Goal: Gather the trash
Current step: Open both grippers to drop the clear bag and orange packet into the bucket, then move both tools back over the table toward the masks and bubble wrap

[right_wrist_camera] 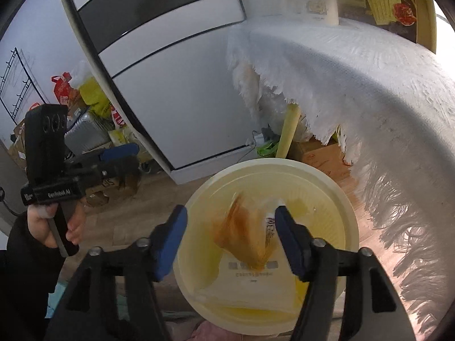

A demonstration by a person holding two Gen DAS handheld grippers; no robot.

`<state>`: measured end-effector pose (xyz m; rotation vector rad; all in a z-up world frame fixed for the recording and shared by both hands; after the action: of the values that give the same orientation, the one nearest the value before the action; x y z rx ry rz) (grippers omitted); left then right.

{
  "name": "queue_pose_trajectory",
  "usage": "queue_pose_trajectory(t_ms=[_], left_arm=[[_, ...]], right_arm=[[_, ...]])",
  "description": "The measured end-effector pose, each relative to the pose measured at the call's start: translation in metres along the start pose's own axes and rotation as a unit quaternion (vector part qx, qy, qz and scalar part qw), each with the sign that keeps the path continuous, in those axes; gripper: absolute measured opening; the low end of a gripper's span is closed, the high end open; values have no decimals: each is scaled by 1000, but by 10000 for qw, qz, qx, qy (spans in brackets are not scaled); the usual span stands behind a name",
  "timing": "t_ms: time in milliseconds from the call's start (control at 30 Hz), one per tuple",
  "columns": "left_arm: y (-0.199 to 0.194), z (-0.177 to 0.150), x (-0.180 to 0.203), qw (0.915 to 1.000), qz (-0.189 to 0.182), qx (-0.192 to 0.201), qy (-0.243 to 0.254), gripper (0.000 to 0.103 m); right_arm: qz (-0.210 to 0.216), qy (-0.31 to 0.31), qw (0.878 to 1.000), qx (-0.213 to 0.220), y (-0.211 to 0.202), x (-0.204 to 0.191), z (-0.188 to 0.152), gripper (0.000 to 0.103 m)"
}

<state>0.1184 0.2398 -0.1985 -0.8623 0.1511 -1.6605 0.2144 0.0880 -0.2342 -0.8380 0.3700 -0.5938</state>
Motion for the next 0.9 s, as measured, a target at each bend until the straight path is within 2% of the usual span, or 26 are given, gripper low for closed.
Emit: queue_pose_trajectory(t_ms=[167, 400, 667, 900], left_arm=[[-1, 3, 16, 9999, -58, -27, 159, 66], [4, 13, 56, 9985, -214, -27, 496, 67], [35, 34, 113, 9947, -544, -123, 869, 67], [71, 58, 165, 9886, -866, -160, 1219, 67]], right_arm=[[-301, 206, 9992, 151, -22, 23, -8, 62], [-880, 583, 9931, 519, -77, 76, -17, 62], [-1373, 741, 9834, 923, -133, 128, -21, 62], [-1671, 887, 9758, 1099, -161, 175, -21, 62]])
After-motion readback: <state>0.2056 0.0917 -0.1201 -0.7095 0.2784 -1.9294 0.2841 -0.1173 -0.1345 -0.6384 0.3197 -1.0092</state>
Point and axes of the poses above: each gripper's, at about its wrist camera, not at the fingertips, and y roughly the way its jaws point, x to its right, z to its top, the point moved 10 cm from there along y, roughly the way its jaws point, and after that the axes turned 14 degrees about -z, right-handed, at the moved point
